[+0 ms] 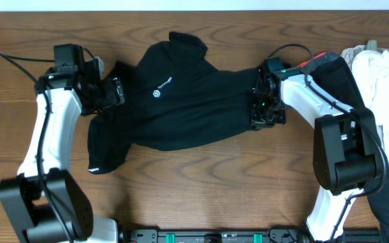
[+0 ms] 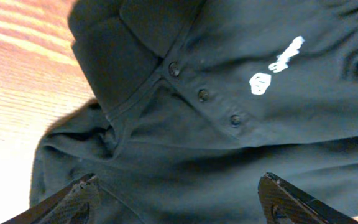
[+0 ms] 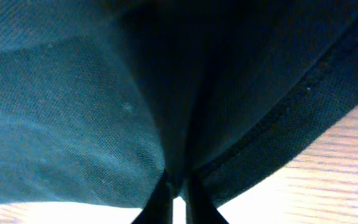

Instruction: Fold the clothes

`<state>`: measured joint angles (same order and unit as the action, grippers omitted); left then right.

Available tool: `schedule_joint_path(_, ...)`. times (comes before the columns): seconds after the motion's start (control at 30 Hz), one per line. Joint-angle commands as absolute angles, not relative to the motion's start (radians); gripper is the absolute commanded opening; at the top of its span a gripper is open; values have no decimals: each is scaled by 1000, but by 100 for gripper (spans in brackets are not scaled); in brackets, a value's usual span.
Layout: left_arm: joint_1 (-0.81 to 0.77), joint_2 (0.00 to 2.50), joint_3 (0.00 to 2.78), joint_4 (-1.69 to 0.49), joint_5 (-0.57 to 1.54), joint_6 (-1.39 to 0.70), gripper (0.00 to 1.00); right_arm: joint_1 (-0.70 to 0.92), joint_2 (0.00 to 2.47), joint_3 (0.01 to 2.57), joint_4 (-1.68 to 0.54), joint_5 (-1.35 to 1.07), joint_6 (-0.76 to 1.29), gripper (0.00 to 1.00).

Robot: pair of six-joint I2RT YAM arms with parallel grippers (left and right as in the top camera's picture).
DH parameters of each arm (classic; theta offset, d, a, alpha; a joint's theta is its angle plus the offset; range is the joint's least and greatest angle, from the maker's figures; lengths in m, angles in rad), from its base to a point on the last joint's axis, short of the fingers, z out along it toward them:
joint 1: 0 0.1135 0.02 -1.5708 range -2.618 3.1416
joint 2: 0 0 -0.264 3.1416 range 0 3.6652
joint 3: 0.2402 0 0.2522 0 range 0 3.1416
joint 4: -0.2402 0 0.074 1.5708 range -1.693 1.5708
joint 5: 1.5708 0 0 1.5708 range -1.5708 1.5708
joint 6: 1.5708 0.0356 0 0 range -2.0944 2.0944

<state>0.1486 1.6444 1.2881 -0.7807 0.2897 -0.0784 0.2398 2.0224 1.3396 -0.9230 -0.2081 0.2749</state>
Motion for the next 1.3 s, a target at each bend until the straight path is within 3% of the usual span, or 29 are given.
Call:
schedule_joint_path(0.0, 151, 1613, 1306, -793, 299, -72, 83, 249, 2008, 1349, -929, -231, 273, 1)
schedule_joint_path(0.27, 151, 1601, 1306, -863, 299, -72, 83, 239, 1845, 1386, -1037, -268, 186, 2)
schedule_joint_path(0.4, 151, 1601, 1306, -904, 300, -72, 84, 239, 1835, 1382, -1059, -253, 191, 37)
schedule_joint_path(0.53, 151, 1601, 1306, -960, 299, -72, 84, 239, 1874, 1341, -1029, -217, 246, 35)
schedule_joint_path(0.87, 151, 1601, 1306, -1082, 299, -53, 84, 252, 1966, 1210, -920, -251, 311, 58)
schedule_joint_path(0.9, 151, 1601, 1306, -1085, 299, -53, 83, 253, 1966, 1201, -903, -251, 315, 54)
schedule_joint_path(1.0, 151, 1601, 1306, -1087, 299, -53, 83, 253, 1966, 1194, -860, -251, 329, 16)
schedule_joint_path(1.07, 151, 1601, 1306, -1087, 299, -53, 84, 253, 1959, 1199, -837, -252, 328, 2)
schedule_joint_path(1.27, 151, 1601, 1306, -1088, 299, -53, 84, 238, 1892, 1287, -949, -356, 222, 1)
